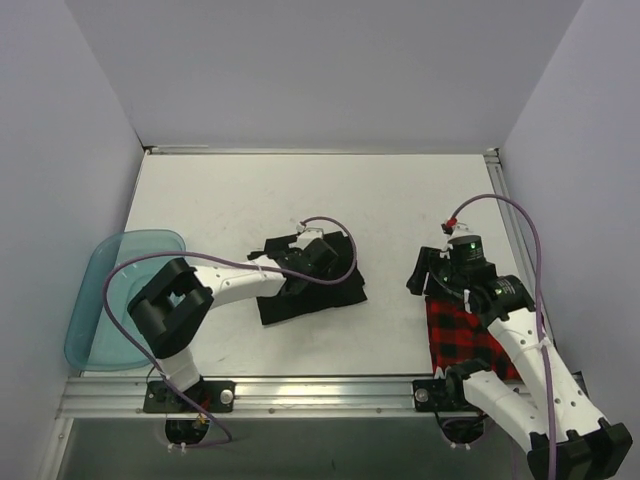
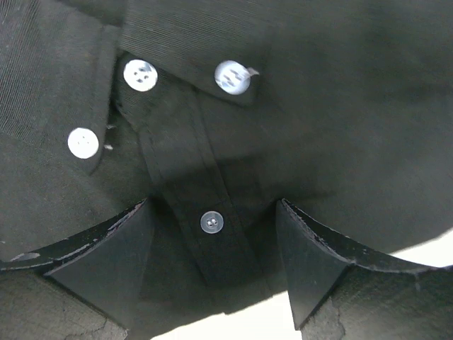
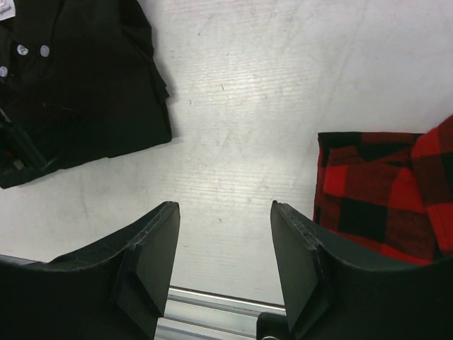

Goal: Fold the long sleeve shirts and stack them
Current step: Neatly place the folded shirt to the corner

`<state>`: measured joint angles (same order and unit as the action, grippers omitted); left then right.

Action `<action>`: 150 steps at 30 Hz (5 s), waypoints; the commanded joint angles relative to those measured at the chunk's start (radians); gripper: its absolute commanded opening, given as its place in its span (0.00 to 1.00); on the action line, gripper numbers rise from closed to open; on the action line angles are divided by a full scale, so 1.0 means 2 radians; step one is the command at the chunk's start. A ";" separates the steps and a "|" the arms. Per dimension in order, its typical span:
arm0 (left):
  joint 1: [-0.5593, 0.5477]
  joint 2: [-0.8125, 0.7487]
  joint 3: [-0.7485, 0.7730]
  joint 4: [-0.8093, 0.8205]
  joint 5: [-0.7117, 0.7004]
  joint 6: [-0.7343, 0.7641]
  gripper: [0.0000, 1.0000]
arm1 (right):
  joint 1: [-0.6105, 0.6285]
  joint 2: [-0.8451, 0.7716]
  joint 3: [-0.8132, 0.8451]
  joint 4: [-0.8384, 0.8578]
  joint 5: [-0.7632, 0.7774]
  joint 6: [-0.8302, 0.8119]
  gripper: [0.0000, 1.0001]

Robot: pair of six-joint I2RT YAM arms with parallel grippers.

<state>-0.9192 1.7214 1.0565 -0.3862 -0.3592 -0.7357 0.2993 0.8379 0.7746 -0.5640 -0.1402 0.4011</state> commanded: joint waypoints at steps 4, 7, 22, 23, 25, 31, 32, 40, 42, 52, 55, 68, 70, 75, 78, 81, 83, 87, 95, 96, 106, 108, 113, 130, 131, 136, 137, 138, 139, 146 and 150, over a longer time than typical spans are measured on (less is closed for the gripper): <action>0.071 0.024 0.012 -0.021 -0.027 0.046 0.77 | -0.015 -0.014 -0.007 -0.038 0.053 0.013 0.55; 0.112 0.022 0.019 -0.022 -0.033 0.080 0.78 | -0.032 -0.003 -0.007 -0.042 0.050 0.013 0.54; 0.170 -0.217 0.068 -0.116 -0.010 0.191 0.97 | -0.183 0.008 -0.021 -0.128 0.176 0.107 1.00; 0.176 -0.251 0.056 -0.116 -0.009 0.198 0.97 | -0.195 0.007 -0.027 -0.130 0.175 0.120 1.00; 0.182 -0.296 0.020 -0.108 -0.001 0.201 0.98 | -0.225 0.006 -0.042 -0.131 0.170 0.133 1.00; 0.220 -0.378 -0.075 -0.063 0.038 0.196 0.98 | -0.238 0.054 -0.056 -0.112 0.105 0.167 1.00; 0.225 -0.388 -0.080 -0.063 0.045 0.195 0.97 | -0.238 0.063 -0.070 -0.098 0.096 0.170 1.00; 0.269 -0.399 -0.085 -0.062 0.061 0.199 0.97 | -0.213 0.143 -0.120 0.002 0.035 0.210 1.00; 0.275 -0.403 -0.089 -0.061 0.064 0.198 0.97 | -0.196 0.165 -0.120 0.031 0.033 0.219 0.99; 0.309 -0.404 -0.097 -0.055 0.081 0.196 0.97 | -0.081 0.350 -0.026 0.139 0.020 0.308 0.98; 0.316 -0.404 -0.100 -0.052 0.089 0.193 0.98 | -0.049 0.410 0.025 0.170 0.013 0.328 0.97; 0.325 -0.393 -0.104 -0.049 0.104 0.192 0.97 | -0.002 0.549 0.270 0.145 0.086 0.369 0.96; 0.325 -0.391 -0.107 -0.042 0.116 0.193 0.97 | 0.001 0.534 0.281 0.141 0.091 0.346 0.98; 0.309 -0.361 -0.106 -0.019 0.152 0.185 0.97 | 0.022 0.417 0.243 0.142 0.086 0.244 1.00; 0.266 -0.323 -0.086 -0.019 0.144 0.168 0.97 | 0.024 0.325 0.195 0.142 0.058 0.204 1.00; 0.204 -0.272 -0.051 -0.013 0.093 0.155 0.97 | 0.029 0.247 0.150 0.139 0.027 0.159 1.00; 0.191 -0.220 -0.018 -0.010 0.073 0.152 0.97 | 0.033 0.198 0.119 0.132 0.012 0.139 0.96; 0.183 -0.123 0.032 0.002 0.060 0.145 0.98 | 0.042 0.134 0.075 0.106 -0.007 0.112 0.92; 0.151 0.038 0.104 0.027 0.044 0.171 0.98 | 0.051 0.047 -0.008 0.083 -0.044 0.101 0.91; 0.146 0.056 0.108 0.027 0.041 0.177 0.98 | 0.052 0.040 -0.019 0.081 -0.046 0.100 0.91; 0.048 0.036 -0.008 0.030 0.036 0.153 0.97 | 0.052 0.021 -0.049 0.079 -0.054 0.087 0.91; 0.019 0.013 -0.048 0.018 0.030 0.149 0.97 | 0.053 0.019 -0.047 0.077 -0.054 0.085 0.91; -0.040 -0.103 -0.099 -0.044 0.000 0.111 0.97 | 0.056 0.022 -0.041 0.079 -0.060 0.062 0.91; 0.146 -0.426 -0.228 -0.169 0.076 -0.066 0.97 | 0.157 0.309 0.053 0.257 -0.126 -0.049 0.94; 0.156 -0.433 -0.236 -0.173 0.080 -0.062 0.97 | 0.159 0.340 0.061 0.258 -0.129 -0.056 0.96; 0.190 -0.460 -0.248 -0.185 0.093 -0.052 0.97 | 0.166 0.396 0.095 0.273 -0.119 -0.095 0.98; 0.190 -0.460 -0.248 -0.184 0.092 -0.053 0.97 | 0.166 0.408 0.100 0.272 -0.118 -0.100 0.98; 0.193 -0.457 -0.247 -0.185 0.090 -0.054 0.97 | 0.166 0.414 0.110 0.272 -0.114 -0.103 0.98; 0.195 -0.454 -0.247 -0.187 0.088 -0.055 0.98 | 0.165 0.421 0.116 0.272 -0.112 -0.106 0.98; 0.216 -0.448 -0.249 -0.190 0.078 -0.066 0.97 | 0.163 0.484 0.153 0.271 -0.109 -0.132 0.96; 0.224 -0.445 -0.251 -0.191 0.075 -0.069 0.97 | 0.163 0.503 0.158 0.268 -0.112 -0.139 0.94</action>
<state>-0.4843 0.8295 0.5552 -0.7586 -0.1982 -0.8558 0.6243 1.8156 1.0695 -0.0132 -0.3706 0.1589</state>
